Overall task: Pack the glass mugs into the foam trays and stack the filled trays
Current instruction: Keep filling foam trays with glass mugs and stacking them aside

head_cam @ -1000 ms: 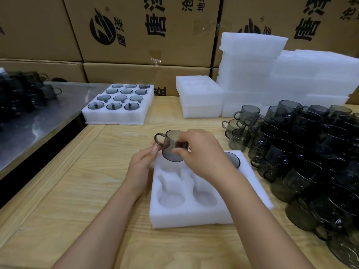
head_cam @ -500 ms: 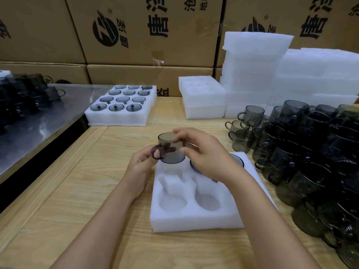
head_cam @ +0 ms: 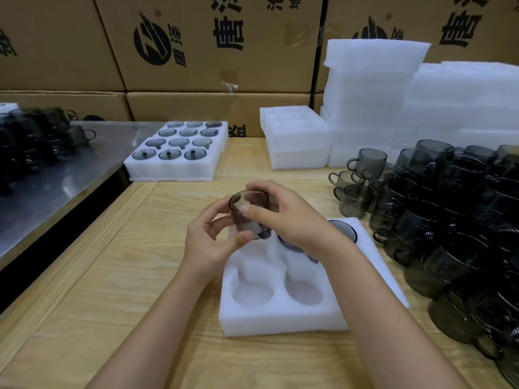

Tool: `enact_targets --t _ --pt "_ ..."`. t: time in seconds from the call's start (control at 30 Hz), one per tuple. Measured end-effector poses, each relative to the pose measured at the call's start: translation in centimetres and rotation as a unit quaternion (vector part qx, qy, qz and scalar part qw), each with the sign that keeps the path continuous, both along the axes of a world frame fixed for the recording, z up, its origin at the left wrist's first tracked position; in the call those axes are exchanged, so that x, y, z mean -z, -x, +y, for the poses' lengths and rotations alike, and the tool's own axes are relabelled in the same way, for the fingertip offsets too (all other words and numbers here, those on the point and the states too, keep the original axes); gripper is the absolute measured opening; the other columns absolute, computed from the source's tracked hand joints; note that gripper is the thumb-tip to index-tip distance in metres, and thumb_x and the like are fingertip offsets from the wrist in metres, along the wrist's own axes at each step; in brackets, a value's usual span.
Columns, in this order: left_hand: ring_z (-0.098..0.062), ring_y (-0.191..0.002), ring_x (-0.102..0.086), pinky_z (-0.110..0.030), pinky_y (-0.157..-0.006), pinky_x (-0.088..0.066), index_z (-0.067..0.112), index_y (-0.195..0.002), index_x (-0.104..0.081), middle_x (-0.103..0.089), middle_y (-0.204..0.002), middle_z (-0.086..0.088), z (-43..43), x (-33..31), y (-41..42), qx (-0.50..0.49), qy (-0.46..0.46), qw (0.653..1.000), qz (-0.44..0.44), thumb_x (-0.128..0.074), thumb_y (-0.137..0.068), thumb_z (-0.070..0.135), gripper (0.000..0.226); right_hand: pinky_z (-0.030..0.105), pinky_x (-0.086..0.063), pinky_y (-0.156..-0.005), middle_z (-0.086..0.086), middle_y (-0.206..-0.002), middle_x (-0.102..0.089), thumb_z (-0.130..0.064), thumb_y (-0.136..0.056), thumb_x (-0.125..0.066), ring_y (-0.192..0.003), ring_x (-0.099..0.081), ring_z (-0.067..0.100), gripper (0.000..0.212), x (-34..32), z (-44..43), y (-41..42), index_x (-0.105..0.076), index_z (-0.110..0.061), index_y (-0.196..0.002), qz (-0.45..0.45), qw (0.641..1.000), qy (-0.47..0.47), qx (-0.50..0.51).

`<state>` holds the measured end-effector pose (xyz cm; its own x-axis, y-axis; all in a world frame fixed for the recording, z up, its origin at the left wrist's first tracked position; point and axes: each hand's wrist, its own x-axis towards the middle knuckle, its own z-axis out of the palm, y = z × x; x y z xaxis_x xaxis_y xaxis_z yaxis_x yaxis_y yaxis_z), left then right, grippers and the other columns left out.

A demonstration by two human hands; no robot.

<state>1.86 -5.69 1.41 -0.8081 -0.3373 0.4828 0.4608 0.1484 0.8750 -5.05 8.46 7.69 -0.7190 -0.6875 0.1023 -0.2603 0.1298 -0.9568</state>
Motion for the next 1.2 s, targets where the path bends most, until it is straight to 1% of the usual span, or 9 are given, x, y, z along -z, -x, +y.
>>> enact_targets --t 0.1,0.27,0.43,0.63,0.87,0.97,1.03,1.1,1.2 --pt "-0.014 -0.109 -0.064 -0.025 -0.093 -0.047 0.017 -0.116 -0.058 -0.07 -0.11 0.005 0.0 -0.1 -0.1 0.009 0.037 0.999 0.005 -0.086 -0.054 0.051 0.076 0.015 -0.046 -0.082 -0.004 -0.11 -0.064 -0.027 -0.087 -0.064 -0.098 -0.061 0.005 0.035 0.0 0.4 0.2 -0.051 -0.025 -0.12 0.006 1.0 -0.028 -0.007" --pt "-0.008 -0.102 -0.065 -0.018 -0.091 -0.046 0.026 -0.122 -0.054 -0.071 -0.104 0.01 -0.5 0.0 -0.2 0.004 0.081 0.996 -0.021 -0.083 -0.053 0.031 0.075 0.024 -0.044 -0.094 -0.006 -0.12 -0.055 -0.034 -0.088 -0.061 -0.111 -0.053 0.006 0.046 0.4 0.4 0.1 -0.046 -0.027 -0.131 0.029 0.996 -0.085 -0.023" --pt "-0.014 -0.104 -0.065 -0.023 -0.092 -0.047 0.024 -0.119 -0.059 -0.071 -0.106 0.005 -0.6 -0.3 -0.4 0.009 0.126 0.992 -0.01 -0.084 -0.055 0.029 0.069 0.038 -0.048 -0.093 -0.013 -0.104 -0.06 -0.033 -0.086 -0.062 -0.1 -0.059 0.01 0.036 0.4 0.7 0.1 -0.052 -0.032 -0.12 0.066 0.991 -0.112 -0.044" --pt "-0.013 -0.109 -0.061 -0.025 -0.096 -0.044 0.025 -0.121 -0.059 -0.067 -0.11 -0.001 -0.8 -0.2 -0.8 0.019 0.169 0.984 -0.049 -0.079 -0.059 0.032 0.066 0.036 -0.045 -0.096 -0.013 -0.113 -0.063 -0.043 -0.082 -0.062 -0.106 -0.058 0.008 0.04 0.4 1.5 0.3 -0.053 -0.033 -0.119 0.089 0.98 -0.17 -0.051" --pt "-0.022 -0.114 -0.06 -0.03 -0.095 -0.045 0.011 -0.116 -0.063 -0.068 -0.116 -0.007 -1.1 -0.1 -0.6 0.077 0.033 0.993 -0.081 -0.053 -0.082 0.016 0.036 0.022 -0.042 -0.082 -0.009 -0.116 -0.059 -0.045 -0.087 -0.058 -0.105 -0.053 0.009 0.045 0.5 1.4 0.0 -0.048 -0.029 -0.128 0.159 0.957 -0.236 -0.056" --pt "-0.013 -0.116 -0.058 -0.022 -0.095 -0.043 0.013 -0.119 -0.059 -0.067 -0.117 0.002 -0.1 0.2 -0.4 0.066 0.06 0.993 -0.078 -0.052 -0.085 0.014 0.034 0.028 -0.014 -0.113 -0.002 -0.155 -0.021 -0.04 -0.097 -0.04 -0.143 -0.012 0.014 0.061 1.0 0.8 -0.3 -0.02 -0.015 -0.148 0.207 0.936 -0.27 -0.086" --pt "-0.013 -0.126 -0.051 -0.024 -0.102 -0.039 0.015 -0.126 -0.051 -0.06 -0.129 0.002 0.3 0.3 -0.4 0.081 0.031 0.992 -0.087 -0.051 -0.083 0.013 0.043 0.033 0.015 -0.114 -0.006 -0.157 0.016 -0.044 -0.1 -0.024 -0.141 0.019 0.004 0.064 1.5 0.4 -0.8 0.004 -0.016 -0.15 0.237 0.913 -0.319 -0.092" --pt "-0.015 -0.137 -0.038 -0.03 -0.113 -0.03 0.018 -0.134 -0.04 -0.045 -0.143 -0.003 0.4 0.5 -0.5 0.094 0.015 0.99 -0.107 -0.048 -0.081 0.015 0.055 0.039 0.023 -0.111 -0.009 -0.155 0.023 -0.05 -0.098 -0.012 -0.138 0.025 0.001 0.064 2.2 0.2 -1.1 0.011 -0.019 -0.149 0.27 0.884 -0.374 -0.079" --pt "-0.002 -0.143 -0.022 -0.02 -0.117 -0.017 0.023 -0.141 -0.025 -0.026 -0.153 0.007 0.2 0.8 -0.4 0.108 0.087 0.981 -0.138 -0.044 -0.084 0.019 0.06 0.045 0.025 -0.109 -0.006 -0.157 0.018 -0.053 -0.096 -0.005 -0.14 0.024 0.005 0.067 3.0 -0.1 -1.6 0.01 -0.015 -0.149 0.326 0.843 -0.426 -0.04"
